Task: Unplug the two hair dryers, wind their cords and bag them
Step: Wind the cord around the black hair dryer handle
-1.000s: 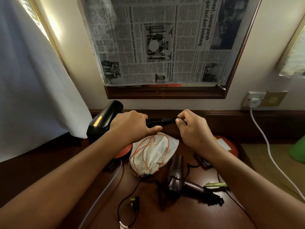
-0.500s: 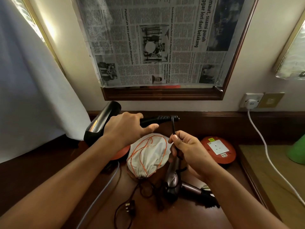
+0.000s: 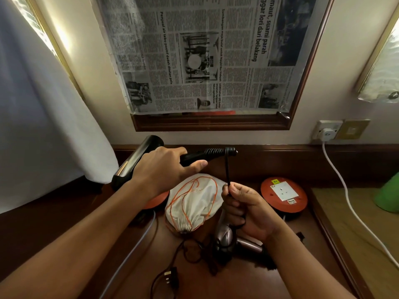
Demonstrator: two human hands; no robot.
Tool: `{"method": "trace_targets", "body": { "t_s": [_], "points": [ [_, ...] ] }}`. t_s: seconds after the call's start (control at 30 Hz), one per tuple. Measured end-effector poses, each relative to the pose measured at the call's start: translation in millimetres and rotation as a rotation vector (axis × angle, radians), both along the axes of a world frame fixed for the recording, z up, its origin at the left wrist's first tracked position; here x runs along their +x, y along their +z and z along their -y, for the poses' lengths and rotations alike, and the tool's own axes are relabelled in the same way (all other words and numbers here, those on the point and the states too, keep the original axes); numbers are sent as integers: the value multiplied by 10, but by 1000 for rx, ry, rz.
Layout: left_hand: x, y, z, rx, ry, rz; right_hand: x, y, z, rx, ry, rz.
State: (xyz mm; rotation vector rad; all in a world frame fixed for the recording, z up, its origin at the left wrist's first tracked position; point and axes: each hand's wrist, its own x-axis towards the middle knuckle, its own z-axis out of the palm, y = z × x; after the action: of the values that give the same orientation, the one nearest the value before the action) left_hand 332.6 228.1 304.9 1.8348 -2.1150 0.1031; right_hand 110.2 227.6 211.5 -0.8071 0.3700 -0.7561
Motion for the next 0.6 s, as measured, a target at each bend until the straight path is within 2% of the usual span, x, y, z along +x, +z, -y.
{"method": "trace_targets", "body": {
  "t_s": [0.27, 0.37, 0.6],
  "points": [
    [61, 26, -61, 21, -63, -13, 0, -16, 290, -115, 6, -161],
    [80, 76, -83, 15, -96, 23, 0, 101, 437, -157, 5, -193],
    [166, 124, -147, 13, -148, 134, -58, 475, 727, -219, -29, -412]
  ]
}}
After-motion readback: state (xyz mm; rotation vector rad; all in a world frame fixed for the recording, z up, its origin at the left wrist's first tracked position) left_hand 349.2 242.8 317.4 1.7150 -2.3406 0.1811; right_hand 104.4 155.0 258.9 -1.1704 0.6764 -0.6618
